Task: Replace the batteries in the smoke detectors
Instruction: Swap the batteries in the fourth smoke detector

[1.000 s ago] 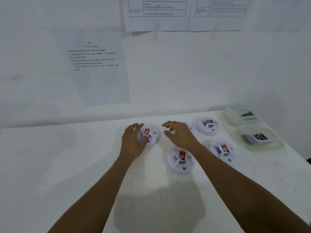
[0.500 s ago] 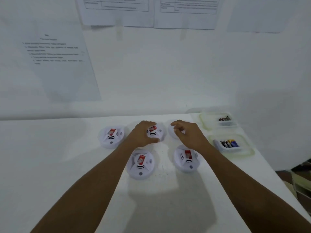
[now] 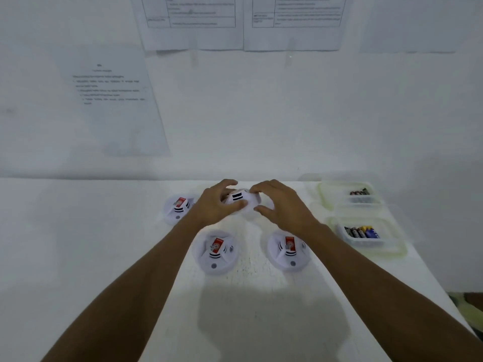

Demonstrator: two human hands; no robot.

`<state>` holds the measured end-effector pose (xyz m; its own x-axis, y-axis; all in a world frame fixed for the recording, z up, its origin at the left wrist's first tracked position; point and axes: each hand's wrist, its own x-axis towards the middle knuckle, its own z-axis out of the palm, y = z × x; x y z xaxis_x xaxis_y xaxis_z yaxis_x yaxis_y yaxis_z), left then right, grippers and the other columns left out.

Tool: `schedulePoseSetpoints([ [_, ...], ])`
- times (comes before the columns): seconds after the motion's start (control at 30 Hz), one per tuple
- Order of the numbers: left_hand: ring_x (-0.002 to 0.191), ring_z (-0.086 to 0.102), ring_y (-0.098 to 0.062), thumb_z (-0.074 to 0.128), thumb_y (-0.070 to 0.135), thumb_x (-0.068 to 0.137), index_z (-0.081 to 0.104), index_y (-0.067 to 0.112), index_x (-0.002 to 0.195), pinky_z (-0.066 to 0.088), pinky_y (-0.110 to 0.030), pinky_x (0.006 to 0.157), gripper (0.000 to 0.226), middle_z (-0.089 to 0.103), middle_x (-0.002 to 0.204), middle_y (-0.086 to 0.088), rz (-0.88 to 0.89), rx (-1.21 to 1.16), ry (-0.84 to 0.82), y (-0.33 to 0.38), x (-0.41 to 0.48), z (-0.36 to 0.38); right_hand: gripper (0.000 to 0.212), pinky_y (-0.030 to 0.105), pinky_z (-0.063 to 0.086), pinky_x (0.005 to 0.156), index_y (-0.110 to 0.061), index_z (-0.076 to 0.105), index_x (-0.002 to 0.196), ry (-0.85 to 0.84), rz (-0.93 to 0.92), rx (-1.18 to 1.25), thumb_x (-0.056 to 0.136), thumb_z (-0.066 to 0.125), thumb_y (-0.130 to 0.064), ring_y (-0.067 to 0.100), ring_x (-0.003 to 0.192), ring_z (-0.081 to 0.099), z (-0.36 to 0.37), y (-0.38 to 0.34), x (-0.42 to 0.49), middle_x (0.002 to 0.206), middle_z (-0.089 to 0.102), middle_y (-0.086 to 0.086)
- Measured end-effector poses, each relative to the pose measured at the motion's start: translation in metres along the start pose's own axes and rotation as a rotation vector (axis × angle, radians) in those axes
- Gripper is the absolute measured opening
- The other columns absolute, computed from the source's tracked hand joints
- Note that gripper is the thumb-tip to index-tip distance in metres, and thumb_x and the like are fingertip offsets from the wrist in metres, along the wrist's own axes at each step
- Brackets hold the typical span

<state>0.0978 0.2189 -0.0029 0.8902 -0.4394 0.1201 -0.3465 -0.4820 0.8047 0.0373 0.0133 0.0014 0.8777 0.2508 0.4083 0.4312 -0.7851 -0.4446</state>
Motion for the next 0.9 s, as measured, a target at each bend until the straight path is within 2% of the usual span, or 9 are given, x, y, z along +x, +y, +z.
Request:
schedulePoseSetpoints([
  [0.07, 0.106, 0.061, -0.011, 0.064, 0.043, 0.087, 0.050, 0.025, 0.130, 0.045, -0.014, 0.079, 0.049, 0.065, 0.119, 0.002, 0.009, -0.062, 0.026, 0.005, -0.006, -0.006, 0.035, 0.028, 0.050, 0.088, -0.021, 0.062, 0.118, 0.067, 0.024, 0.038, 0.084, 0.074, -0.023, 0.008, 0.098, 0.060, -0.006, -0.006, 0.004, 0.109, 0.068, -0.007],
  [0.13, 0.112, 0.059, -0.011, 0.066, 0.042, 0.087, 0.047, 0.025, 0.135, 0.047, -0.015, 0.083, 0.054, 0.060, 0.125, 0.006, 0.037, -0.158, 0.049, 0.008, -0.014, -0.009, 0.043, 0.028, 0.055, 0.085, -0.022, 0.058, 0.123, 0.113, 0.126, 0.191, 0.083, 0.075, -0.022, 0.008, 0.091, 0.066, -0.012, -0.011, 0.006, 0.103, 0.071, -0.007],
  [0.23, 0.118, 0.053, 0.003, 0.081, 0.027, 0.074, 0.035, 0.023, 0.143, 0.050, -0.017, 0.090, 0.083, 0.052, 0.132, 0.016, 0.082, -0.249, 0.013, 0.007, -0.028, -0.005, 0.056, 0.020, 0.055, 0.081, -0.026, 0.050, 0.135, 0.134, 0.292, 0.412, 0.085, 0.074, -0.019, 0.009, 0.082, 0.070, -0.021, -0.017, 0.008, 0.091, 0.072, -0.005],
  [0.33, 0.118, 0.037, 0.023, 0.090, 0.026, 0.062, 0.016, 0.028, 0.150, 0.040, -0.003, 0.092, 0.115, 0.036, 0.134, 0.033, 0.103, -0.131, -0.005, 0.006, -0.034, -0.001, 0.051, 0.032, 0.059, 0.080, -0.028, 0.055, 0.135, 0.034, 0.390, 0.602, 0.088, 0.072, -0.018, 0.020, 0.080, 0.071, -0.025, -0.020, 0.005, 0.089, 0.072, 0.003],
  [0.4, 0.116, 0.035, 0.026, 0.092, 0.025, 0.057, 0.013, 0.033, 0.148, 0.037, 0.002, 0.088, 0.121, 0.033, 0.131, 0.037, 0.122, -0.096, -0.006, 0.007, -0.035, 0.000, 0.042, 0.037, 0.060, 0.079, -0.027, 0.063, 0.128, -0.016, 0.423, 0.699, 0.088, 0.071, -0.015, 0.027, 0.086, 0.071, -0.027, -0.023, 0.002, 0.092, 0.071, 0.008],
  [0.47, 0.118, 0.039, 0.019, 0.094, 0.024, 0.055, 0.019, 0.033, 0.143, 0.041, -0.004, 0.089, 0.116, 0.038, 0.130, 0.034, 0.148, -0.083, -0.009, 0.008, -0.035, -0.002, 0.035, 0.037, 0.060, 0.078, -0.024, 0.066, 0.123, -0.050, 0.434, 0.755, 0.089, 0.070, -0.013, 0.028, 0.088, 0.070, -0.030, -0.026, -0.003, 0.091, 0.073, 0.010],
  [0.6, 0.126, 0.048, -0.007, 0.092, 0.026, 0.055, 0.033, 0.023, 0.141, 0.048, -0.032, 0.101, 0.105, 0.049, 0.136, 0.016, 0.251, -0.101, -0.080, 0.011, -0.034, -0.006, 0.032, 0.042, 0.059, 0.081, -0.021, 0.067, 0.121, -0.059, 0.468, 0.839, 0.090, 0.068, -0.010, 0.029, 0.086, 0.068, -0.037, -0.031, -0.010, 0.091, 0.074, 0.013],
  [0.77, 0.130, 0.045, -0.010, 0.094, 0.028, 0.052, 0.025, 0.024, 0.145, 0.046, -0.028, 0.102, 0.116, 0.045, 0.140, 0.013, 0.288, -0.110, -0.102, 0.019, -0.034, -0.008, 0.028, 0.033, 0.059, 0.072, -0.016, 0.068, 0.118, -0.040, 0.489, 0.922, 0.091, 0.066, -0.008, 0.025, 0.077, 0.064, -0.042, -0.043, -0.017, 0.094, 0.070, 0.024],
  [0.9, 0.126, 0.049, -0.012, 0.095, 0.019, 0.053, 0.034, 0.019, 0.140, 0.048, -0.028, 0.098, 0.106, 0.049, 0.135, 0.012, 0.313, -0.104, -0.048, 0.021, -0.032, -0.011, 0.029, 0.031, 0.057, 0.070, -0.015, 0.067, 0.118, 0.034, 0.524, 0.974, 0.090, 0.068, -0.009, 0.028, 0.078, 0.064, -0.041, -0.049, -0.022, 0.095, 0.065, 0.032],
])
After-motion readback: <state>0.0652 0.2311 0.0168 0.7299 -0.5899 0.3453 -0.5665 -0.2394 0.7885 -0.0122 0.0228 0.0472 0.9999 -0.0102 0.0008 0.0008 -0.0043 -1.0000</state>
